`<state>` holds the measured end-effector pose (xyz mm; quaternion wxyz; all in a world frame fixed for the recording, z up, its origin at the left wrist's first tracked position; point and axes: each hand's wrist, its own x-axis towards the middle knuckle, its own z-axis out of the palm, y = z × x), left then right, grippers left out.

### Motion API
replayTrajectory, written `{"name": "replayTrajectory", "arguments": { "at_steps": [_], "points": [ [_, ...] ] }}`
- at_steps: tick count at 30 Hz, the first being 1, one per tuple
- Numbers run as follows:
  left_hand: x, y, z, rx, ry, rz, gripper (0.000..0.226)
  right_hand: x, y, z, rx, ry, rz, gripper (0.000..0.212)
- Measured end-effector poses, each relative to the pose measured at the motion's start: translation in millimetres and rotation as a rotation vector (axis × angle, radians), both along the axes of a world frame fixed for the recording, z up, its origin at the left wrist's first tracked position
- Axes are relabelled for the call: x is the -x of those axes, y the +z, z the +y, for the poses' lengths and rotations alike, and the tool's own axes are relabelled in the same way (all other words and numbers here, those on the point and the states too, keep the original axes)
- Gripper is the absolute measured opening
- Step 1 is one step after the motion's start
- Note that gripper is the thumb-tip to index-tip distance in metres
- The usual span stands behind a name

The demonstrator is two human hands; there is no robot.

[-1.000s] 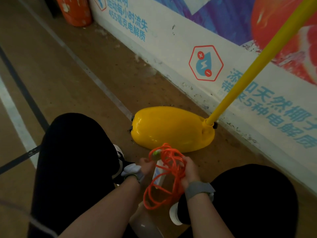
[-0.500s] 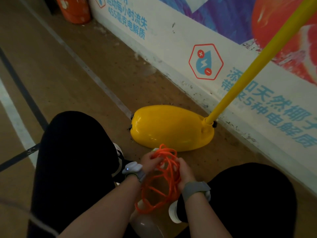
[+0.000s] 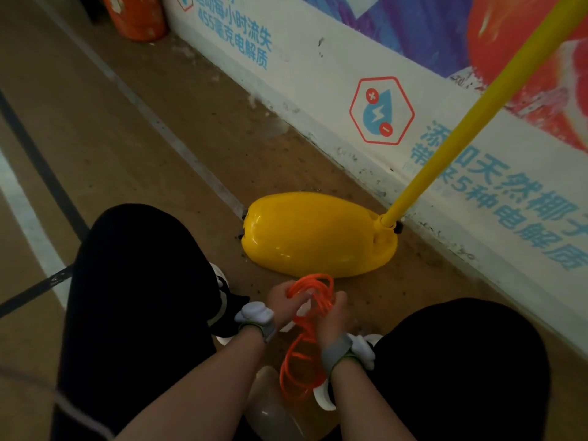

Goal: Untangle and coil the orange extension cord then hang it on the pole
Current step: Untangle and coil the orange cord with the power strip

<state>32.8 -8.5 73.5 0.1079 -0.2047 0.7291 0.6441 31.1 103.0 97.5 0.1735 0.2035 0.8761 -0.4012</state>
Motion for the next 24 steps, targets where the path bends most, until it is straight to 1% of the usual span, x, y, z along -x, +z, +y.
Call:
{"name": "replayTrajectory", "arguments": {
  "at_steps": [3, 5, 7, 9, 10, 11, 13, 14, 17, 20, 22, 24],
  "points": [
    [3, 1, -4, 0.027, 0.099, 0.010, 0.018, 0, 11, 3, -0.121, 0.191, 0.114, 0.012],
    [6, -1, -10, 0.045, 0.191, -0.030, 0.024, 1, 11, 1, -0.178, 0.360, 0.121, 0.014],
    [5, -6, -17, 0.013, 0.246, -0.100, 0.030, 1, 12, -2, -0.157, 0.483, 0.110, 0.031],
    [5, -10, -23, -0.053, 0.270, -0.221, 0.031, 1, 12, -3, -0.145, 0.511, 0.145, 0.055],
    [5, -13, -25, -0.117, 0.290, -0.273, 0.033, 3, 12, -2, -0.144, 0.493, 0.150, 0.060],
    [5, -12, -24, -0.190, 0.318, -0.320, 0.037, 4, 13, -1, -0.131, 0.452, 0.153, 0.054],
    [8, -9, -23, -0.268, 0.369, -0.357, 0.036, 11, 13, 3, -0.020, 0.317, 0.164, 0.034],
    [9, -9, -23, -0.264, 0.385, -0.372, 0.036, 15, 13, 5, 0.087, 0.234, 0.184, 0.029],
    [10, -13, -26, -0.255, 0.453, -0.444, 0.048, 19, 27, 6, 0.411, -0.028, 0.195, 0.027],
    [12, -14, -25, -0.283, 0.463, -0.467, 0.045, 21, 35, 6, 0.592, -0.178, 0.156, 0.023],
    [13, -13, -23, -0.240, 0.459, -0.469, 0.048, 22, 36, 7, 0.716, -0.288, 0.111, 0.021],
    [12, -12, -22, -0.216, 0.478, -0.476, 0.052, 21, 39, 8, 0.833, -0.350, 0.065, 0.023]
  ]
}}
